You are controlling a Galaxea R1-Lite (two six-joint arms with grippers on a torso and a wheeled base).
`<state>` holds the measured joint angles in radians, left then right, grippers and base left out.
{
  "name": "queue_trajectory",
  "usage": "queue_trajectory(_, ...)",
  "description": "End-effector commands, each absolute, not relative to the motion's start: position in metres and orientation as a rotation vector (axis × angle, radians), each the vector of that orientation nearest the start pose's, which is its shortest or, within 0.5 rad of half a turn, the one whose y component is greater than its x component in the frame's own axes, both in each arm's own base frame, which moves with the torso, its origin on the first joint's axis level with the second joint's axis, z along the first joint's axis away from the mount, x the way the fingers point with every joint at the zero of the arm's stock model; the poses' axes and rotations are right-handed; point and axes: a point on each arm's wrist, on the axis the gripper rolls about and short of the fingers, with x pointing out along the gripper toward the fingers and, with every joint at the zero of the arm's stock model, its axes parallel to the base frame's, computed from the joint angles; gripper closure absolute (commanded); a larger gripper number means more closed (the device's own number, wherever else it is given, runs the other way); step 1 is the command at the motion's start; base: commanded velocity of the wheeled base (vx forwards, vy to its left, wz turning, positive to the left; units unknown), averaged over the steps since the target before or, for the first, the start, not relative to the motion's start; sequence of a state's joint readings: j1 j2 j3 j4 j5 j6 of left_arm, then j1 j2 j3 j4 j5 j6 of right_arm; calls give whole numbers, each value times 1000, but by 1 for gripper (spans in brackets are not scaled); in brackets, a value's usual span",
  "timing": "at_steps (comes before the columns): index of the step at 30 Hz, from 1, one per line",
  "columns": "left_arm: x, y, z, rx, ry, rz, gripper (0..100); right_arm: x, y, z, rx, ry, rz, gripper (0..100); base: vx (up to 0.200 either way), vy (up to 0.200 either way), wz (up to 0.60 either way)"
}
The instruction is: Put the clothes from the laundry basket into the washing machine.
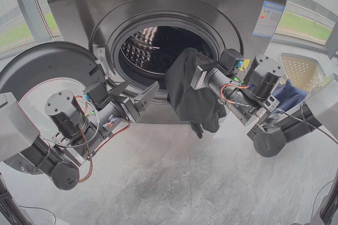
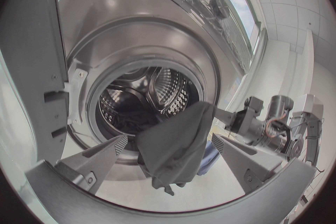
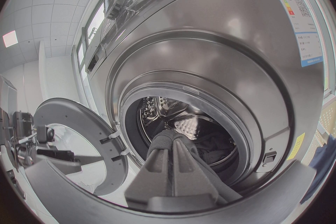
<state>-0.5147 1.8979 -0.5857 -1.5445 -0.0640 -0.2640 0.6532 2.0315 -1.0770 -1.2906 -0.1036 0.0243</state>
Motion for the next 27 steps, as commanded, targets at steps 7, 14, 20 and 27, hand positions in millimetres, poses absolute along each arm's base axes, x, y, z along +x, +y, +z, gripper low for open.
queue_trajectory(7, 275, -159, 114, -267, 7, -598, 0, 312, 238, 208, 157, -328, 552, 100, 0, 0, 0)
queue_trajectory(14, 279, -162, 93, -263, 78, -595, 0, 307, 242, 211, 161, -335, 570, 100, 0, 0, 0)
queue_trajectory(20, 285, -168, 76, -279, 139, -647, 0, 304, 244, 212, 165, -335, 579, 100, 0, 0, 0)
queue_trajectory(27, 303, -183, 64, -381, 172, -688, 0, 303, 247, 211, 166, -333, 587, 100, 0, 0, 0)
